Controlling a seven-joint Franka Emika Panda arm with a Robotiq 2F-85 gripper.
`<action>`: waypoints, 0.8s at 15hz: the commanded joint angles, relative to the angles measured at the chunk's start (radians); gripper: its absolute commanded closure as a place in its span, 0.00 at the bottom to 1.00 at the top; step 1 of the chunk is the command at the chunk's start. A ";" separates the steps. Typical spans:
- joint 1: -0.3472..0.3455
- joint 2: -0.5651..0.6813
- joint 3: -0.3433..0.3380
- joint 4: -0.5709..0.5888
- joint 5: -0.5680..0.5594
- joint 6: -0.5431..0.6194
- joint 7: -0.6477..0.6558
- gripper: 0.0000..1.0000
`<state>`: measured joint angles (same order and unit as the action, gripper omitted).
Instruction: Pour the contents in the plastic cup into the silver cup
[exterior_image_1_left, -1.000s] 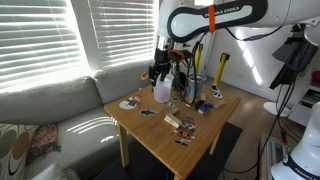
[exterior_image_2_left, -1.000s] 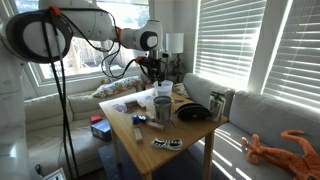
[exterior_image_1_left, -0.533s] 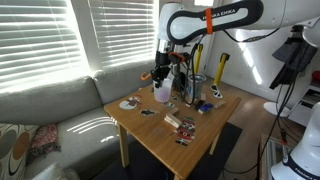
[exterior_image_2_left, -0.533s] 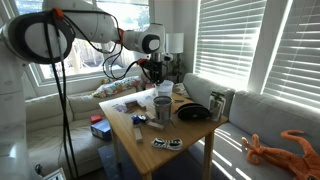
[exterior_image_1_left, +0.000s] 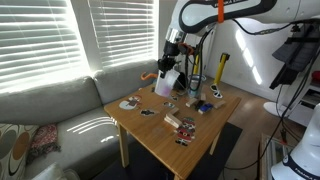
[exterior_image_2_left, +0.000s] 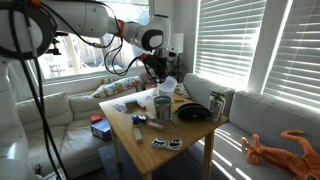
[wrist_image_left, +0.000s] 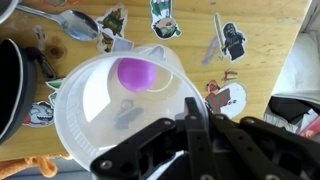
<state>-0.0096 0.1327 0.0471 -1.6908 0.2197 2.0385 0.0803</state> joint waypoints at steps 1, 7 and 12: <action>-0.019 -0.169 -0.020 -0.169 0.111 0.104 -0.093 0.99; 0.000 -0.383 -0.076 -0.394 0.348 0.255 -0.315 0.99; 0.007 -0.361 -0.088 -0.362 0.310 0.231 -0.285 0.96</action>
<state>-0.0262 -0.2282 -0.0187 -2.0545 0.5376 2.2693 -0.2105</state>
